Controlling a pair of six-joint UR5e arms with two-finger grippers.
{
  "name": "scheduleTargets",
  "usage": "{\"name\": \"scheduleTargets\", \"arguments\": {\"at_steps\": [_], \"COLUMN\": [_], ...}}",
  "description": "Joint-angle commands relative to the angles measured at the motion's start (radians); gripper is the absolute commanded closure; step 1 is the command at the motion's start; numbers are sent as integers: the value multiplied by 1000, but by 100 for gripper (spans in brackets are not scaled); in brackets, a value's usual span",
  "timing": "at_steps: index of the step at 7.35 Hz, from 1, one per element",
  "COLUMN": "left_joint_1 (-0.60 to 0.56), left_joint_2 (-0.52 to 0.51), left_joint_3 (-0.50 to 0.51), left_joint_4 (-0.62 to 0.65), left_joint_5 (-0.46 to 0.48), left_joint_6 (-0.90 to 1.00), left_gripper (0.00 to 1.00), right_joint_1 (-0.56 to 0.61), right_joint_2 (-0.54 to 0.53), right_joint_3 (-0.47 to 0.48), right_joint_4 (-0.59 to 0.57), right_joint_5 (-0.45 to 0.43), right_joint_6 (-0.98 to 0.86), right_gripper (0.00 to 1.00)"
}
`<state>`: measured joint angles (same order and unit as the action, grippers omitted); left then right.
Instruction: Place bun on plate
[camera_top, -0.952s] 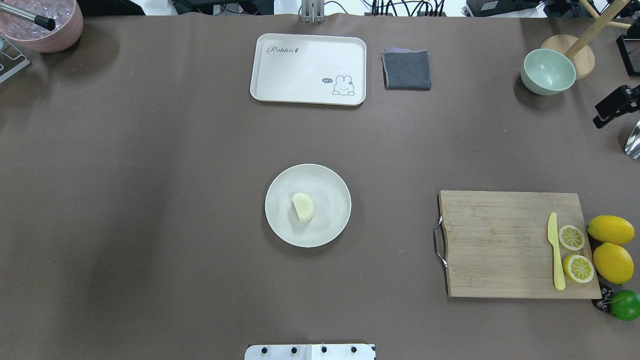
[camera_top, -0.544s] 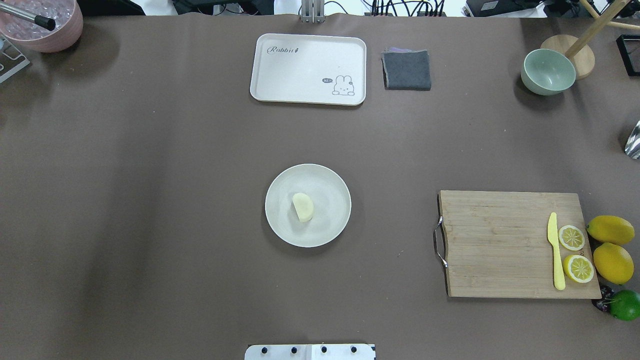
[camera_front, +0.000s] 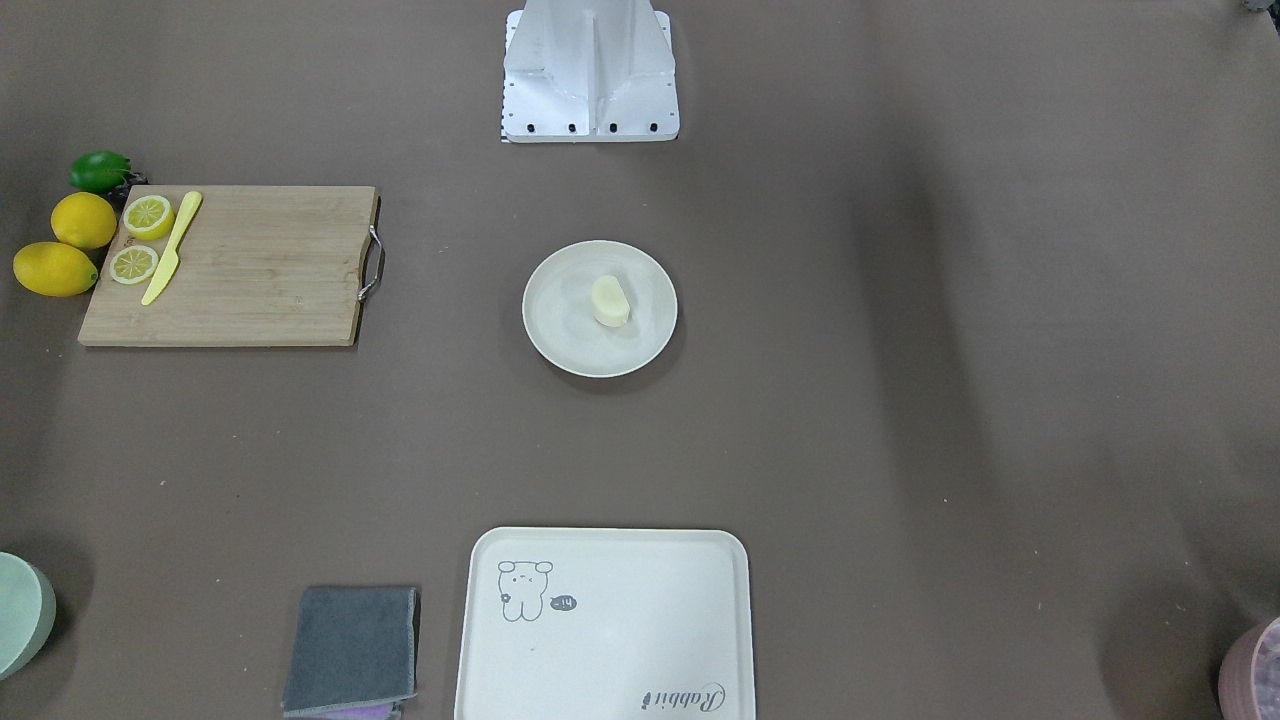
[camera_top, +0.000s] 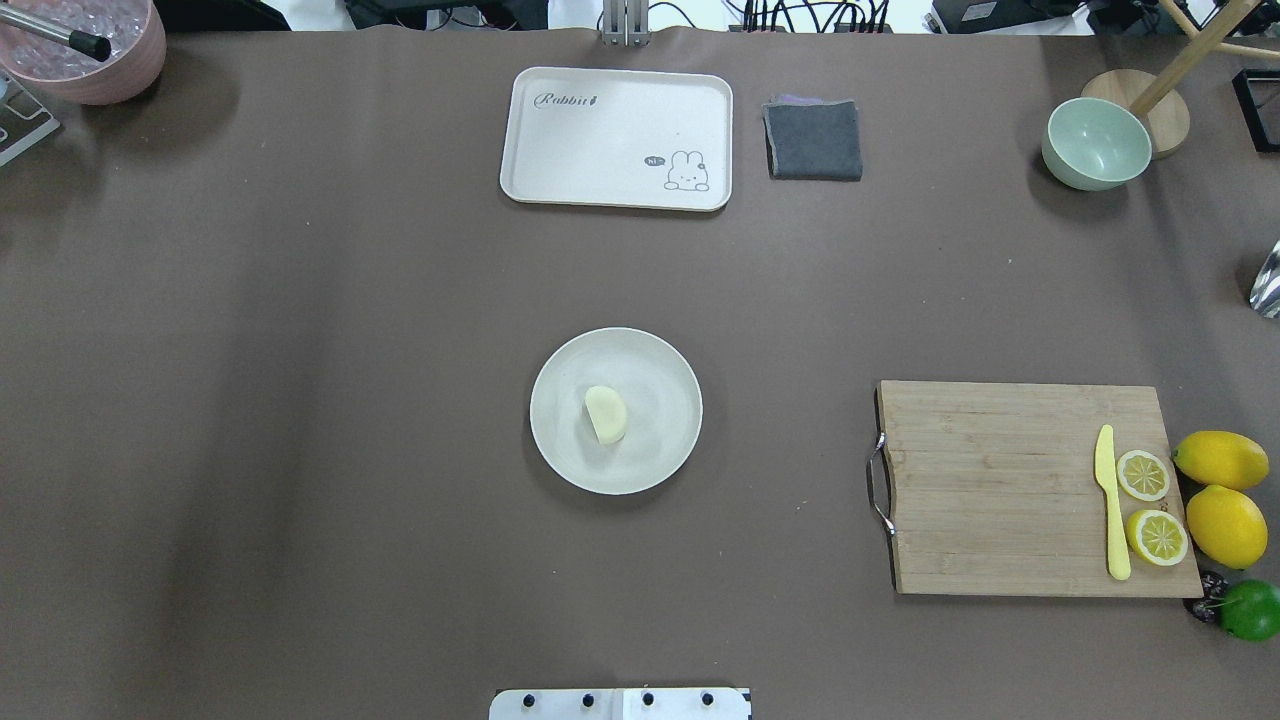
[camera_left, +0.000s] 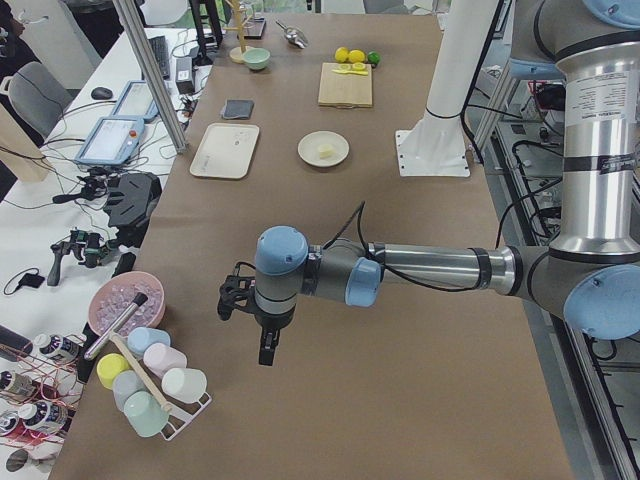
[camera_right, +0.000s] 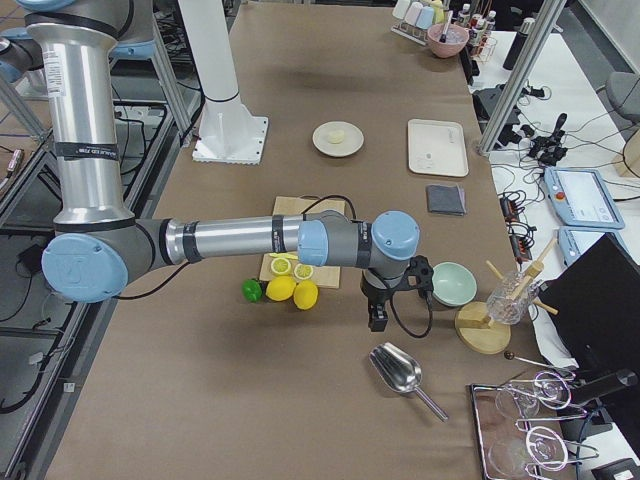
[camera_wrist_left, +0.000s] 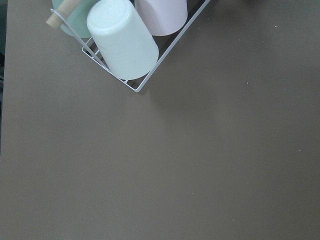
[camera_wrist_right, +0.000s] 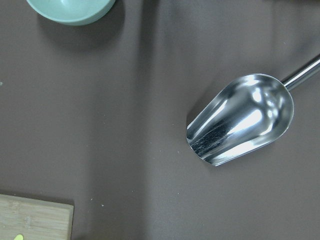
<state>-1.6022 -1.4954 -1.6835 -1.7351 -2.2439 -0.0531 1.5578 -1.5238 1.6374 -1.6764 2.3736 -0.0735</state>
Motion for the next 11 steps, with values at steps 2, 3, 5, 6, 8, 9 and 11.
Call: {"name": "scheduleTargets", "arguments": {"at_steps": [2, 3, 5, 6, 8, 9, 11], "left_joint_1": [1, 1, -1, 1, 1, 1, 2], "left_joint_2": [0, 0, 0, 0, -2, -2, -2], "left_joint_3": [1, 1, 2, 2, 2, 1, 1], "left_joint_4": [-3, -3, -3, -3, -3, -3, -3], "left_joint_5": [0, 0, 0, 0, 1, 1, 1], "left_joint_6": [-2, -4, -5, -5, -7, -7, -8], "left_gripper": [2, 2, 2, 2, 2, 2, 2], "right_joint_1": [11, 11, 16, 16, 24, 25, 25], "right_joint_2": [4, 2, 1, -1, -4, -3, -3], "right_joint_3": [1, 1, 4, 4, 4, 4, 4], "right_joint_4": [1, 1, 0, 0, 0, 0, 0], "right_joint_5": [-14, -13, -11, -11, -8, -8, -10], "right_joint_6": [9, 12, 12, 11, 11, 11, 11], "right_gripper": [0, 0, 0, 0, 0, 0, 0]}}
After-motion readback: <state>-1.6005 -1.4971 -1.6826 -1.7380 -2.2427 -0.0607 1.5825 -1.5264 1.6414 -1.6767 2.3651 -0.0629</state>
